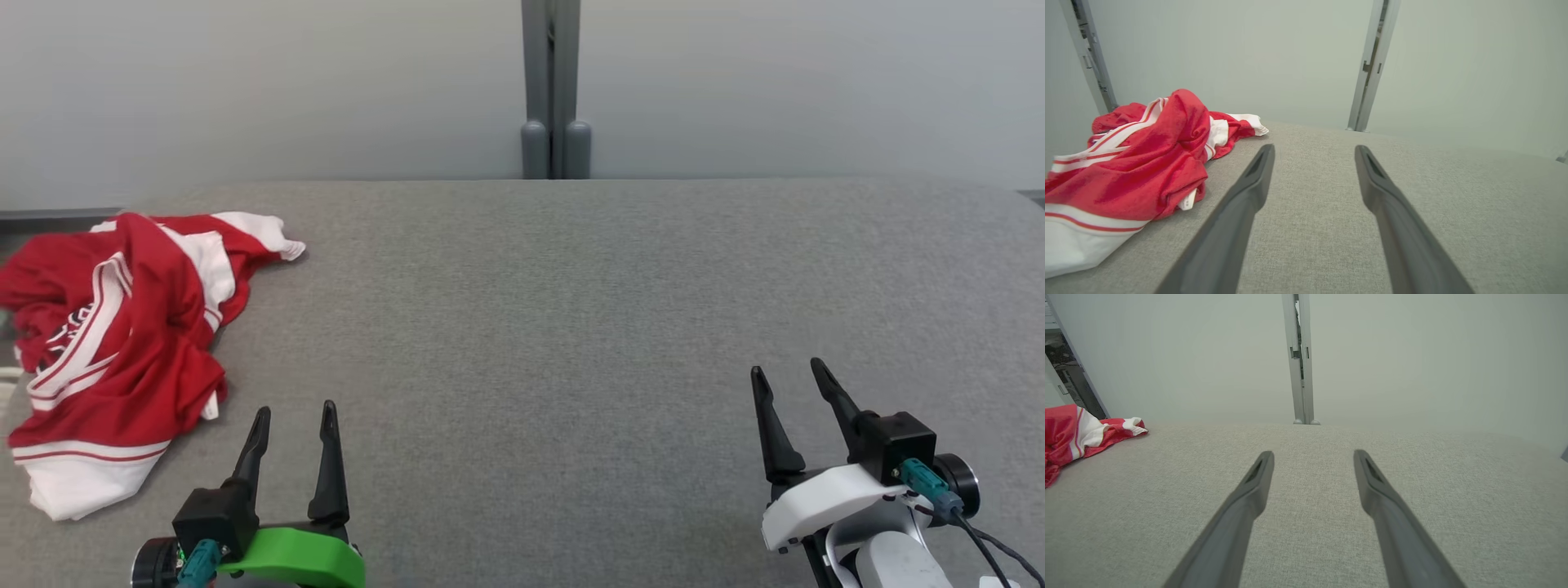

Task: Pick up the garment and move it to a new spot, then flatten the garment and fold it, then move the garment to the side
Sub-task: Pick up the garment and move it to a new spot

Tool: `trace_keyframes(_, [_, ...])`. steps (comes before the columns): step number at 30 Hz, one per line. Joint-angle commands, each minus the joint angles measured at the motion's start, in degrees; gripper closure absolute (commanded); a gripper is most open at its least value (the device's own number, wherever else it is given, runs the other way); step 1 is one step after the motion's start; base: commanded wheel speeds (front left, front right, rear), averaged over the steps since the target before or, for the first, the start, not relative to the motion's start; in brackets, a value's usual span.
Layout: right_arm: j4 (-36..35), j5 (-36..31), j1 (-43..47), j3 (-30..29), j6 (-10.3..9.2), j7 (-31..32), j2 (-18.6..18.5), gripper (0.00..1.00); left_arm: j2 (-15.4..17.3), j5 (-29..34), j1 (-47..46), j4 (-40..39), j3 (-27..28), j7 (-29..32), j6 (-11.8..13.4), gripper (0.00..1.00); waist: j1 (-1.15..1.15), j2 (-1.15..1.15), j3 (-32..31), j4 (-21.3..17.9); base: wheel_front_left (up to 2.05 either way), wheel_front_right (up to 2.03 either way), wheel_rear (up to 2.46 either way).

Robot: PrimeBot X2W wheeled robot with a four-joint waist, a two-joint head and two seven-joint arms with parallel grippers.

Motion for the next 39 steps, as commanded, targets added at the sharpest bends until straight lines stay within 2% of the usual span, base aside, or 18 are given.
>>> trace_keyframes(1, [-0.3, 0.1, 0.3, 0.0, 0.0, -0.1, -0.2, 0.0, 0.4, 0.5, 0.7, -0.1, 0.4, 0.0, -0.2, 0.0, 0.0, 0.0, -0.3, 4.2, 0.0, 0.0, 0.0])
trace_keyframes(18, [-0.5, 2.4, 1.2, 1.7, -0.01, -0.2, -0.2, 0.0, 0.8, 2.6, 3.0, -0.5, 4.8, 0.0, -1.2, 0.0, 0.0, 0.0, -0.9, 23.6, 0.0, 0.0, 0.0])
trace_keyframes(31, [1.2, 2.2, -3.1, 5.0, -0.01, -0.2, -0.2, 0.0, 0.4, 1.8, 4.8, -4.6, 8.9, 0.0, 0.1, 0.0, 0.0, 0.0, 1.7, 25.4, 0.0, 0.0, 0.0])
trace_keyframes(39, [1.3, 1.6, -2.7, 4.2, -0.01, -0.2, -0.2, 0.0, 0.4, 1.7, 2.0, -2.4, 9.1, 0.0, -0.3, 0.0, 0.0, 0.0, 2.1, 25.1, 0.0, 0.0, 0.0])
